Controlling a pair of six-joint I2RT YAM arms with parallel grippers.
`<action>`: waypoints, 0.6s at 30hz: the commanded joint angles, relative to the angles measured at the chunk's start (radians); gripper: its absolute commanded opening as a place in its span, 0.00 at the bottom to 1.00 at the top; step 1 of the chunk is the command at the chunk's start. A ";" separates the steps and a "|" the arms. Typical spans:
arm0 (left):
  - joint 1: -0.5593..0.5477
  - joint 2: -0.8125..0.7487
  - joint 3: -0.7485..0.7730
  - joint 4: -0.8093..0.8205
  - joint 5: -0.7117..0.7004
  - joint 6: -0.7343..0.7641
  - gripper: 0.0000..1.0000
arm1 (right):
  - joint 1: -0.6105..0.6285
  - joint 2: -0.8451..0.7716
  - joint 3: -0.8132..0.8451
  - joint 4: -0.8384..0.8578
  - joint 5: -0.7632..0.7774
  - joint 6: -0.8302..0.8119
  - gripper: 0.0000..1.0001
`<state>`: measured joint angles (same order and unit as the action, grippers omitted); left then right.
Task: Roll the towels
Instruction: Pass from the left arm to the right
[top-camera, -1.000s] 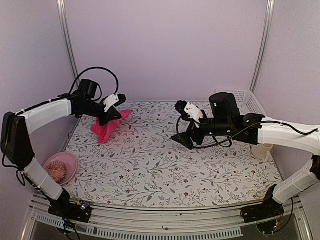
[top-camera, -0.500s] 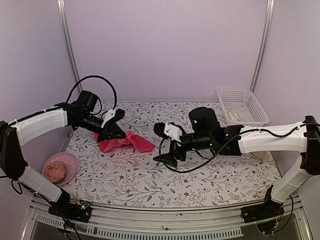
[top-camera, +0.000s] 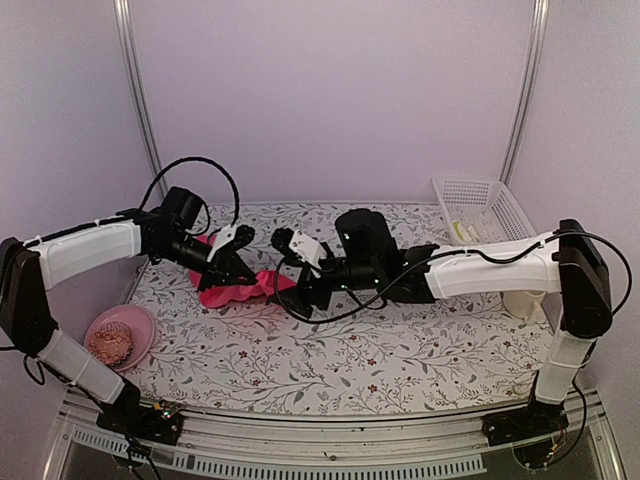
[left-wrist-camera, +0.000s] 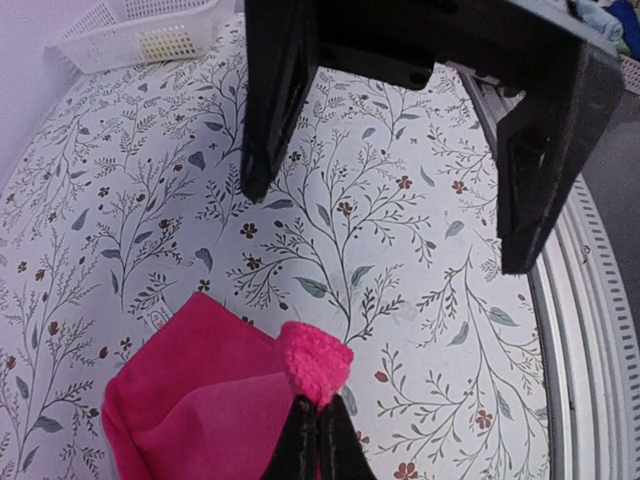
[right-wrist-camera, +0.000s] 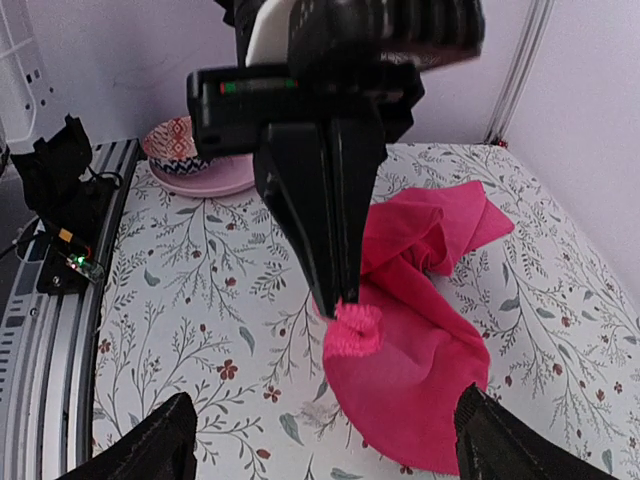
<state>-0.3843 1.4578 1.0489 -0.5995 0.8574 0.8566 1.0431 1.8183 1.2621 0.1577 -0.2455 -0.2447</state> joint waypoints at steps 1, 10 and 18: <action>-0.023 0.002 -0.015 0.024 0.020 -0.002 0.00 | 0.009 0.051 0.084 0.066 -0.051 0.078 0.86; -0.039 -0.017 -0.033 0.017 0.030 0.023 0.00 | 0.009 0.111 0.128 0.064 -0.044 0.062 0.72; -0.047 -0.038 -0.040 -0.004 0.045 0.055 0.00 | 0.009 0.129 0.136 0.060 -0.052 0.047 0.56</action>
<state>-0.4126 1.4483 1.0229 -0.5896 0.8696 0.8806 1.0470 1.9301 1.3666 0.2066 -0.2806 -0.1940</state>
